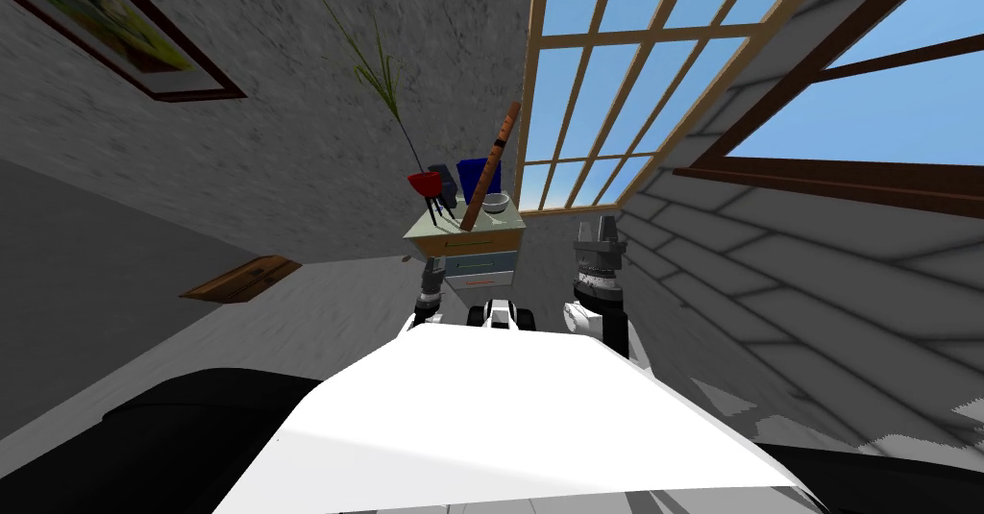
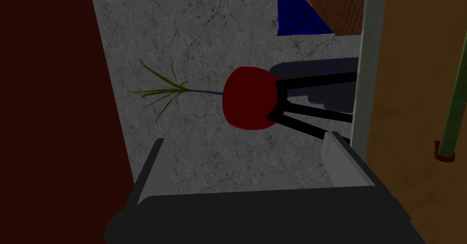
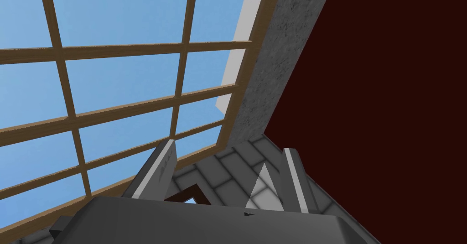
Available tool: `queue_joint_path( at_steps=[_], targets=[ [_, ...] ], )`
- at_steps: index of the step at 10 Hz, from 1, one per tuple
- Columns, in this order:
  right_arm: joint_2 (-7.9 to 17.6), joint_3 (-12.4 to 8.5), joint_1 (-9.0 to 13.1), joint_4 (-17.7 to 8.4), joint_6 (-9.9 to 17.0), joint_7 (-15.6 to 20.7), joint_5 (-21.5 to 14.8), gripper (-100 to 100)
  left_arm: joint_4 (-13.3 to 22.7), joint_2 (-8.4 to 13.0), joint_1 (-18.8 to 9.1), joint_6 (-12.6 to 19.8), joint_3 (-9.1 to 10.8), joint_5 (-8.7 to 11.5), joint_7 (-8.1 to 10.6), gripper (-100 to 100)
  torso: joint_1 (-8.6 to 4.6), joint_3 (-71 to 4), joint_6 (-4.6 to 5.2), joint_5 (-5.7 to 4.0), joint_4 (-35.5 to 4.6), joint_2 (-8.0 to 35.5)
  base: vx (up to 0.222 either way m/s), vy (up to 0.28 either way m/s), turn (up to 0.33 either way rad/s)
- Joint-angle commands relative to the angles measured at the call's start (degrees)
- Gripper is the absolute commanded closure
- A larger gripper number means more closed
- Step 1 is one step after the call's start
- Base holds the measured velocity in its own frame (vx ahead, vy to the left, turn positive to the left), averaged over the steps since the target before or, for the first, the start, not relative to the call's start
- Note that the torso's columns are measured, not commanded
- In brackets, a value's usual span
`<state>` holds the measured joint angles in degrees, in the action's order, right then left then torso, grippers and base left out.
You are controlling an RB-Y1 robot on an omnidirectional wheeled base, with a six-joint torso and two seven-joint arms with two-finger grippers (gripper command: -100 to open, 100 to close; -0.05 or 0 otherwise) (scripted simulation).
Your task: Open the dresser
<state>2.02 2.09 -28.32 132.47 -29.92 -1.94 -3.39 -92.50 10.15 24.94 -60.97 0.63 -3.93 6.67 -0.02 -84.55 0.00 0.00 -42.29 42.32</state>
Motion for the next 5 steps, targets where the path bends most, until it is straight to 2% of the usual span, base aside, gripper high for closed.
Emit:
queue_joint_path(
  at_steps=[1,2,5],
  targets=[
    [0.0,0.0,0.0,0.0,0.0,0.0,0.0,0,4.0,0.0,-0.4,-2.9,0.34,0.2,-0.20,-100,0.01,-0.1,0.00,0.00,0.0,-0.1,0.090,-0.017,0.004],
    [0.0,0.0,0.0,0.0,0.0,0.0,0.0,0,5.8,0.0,-0.9,-4.7,0.59,0.4,-0.33,-100,0.05,0.0,0.00,0.01,0.0,0.0,0.082,-0.025,0.005],
    [0.0,0.0,0.0,0.0,0.0,0.0,0.0,0,9.2,0.0,-1.3,-6.6,0.84,0.6,-0.47,-100,0.04,0.0,0.00,0.01,0.0,0.0,0.068,-0.019,0.004]
  ],
)
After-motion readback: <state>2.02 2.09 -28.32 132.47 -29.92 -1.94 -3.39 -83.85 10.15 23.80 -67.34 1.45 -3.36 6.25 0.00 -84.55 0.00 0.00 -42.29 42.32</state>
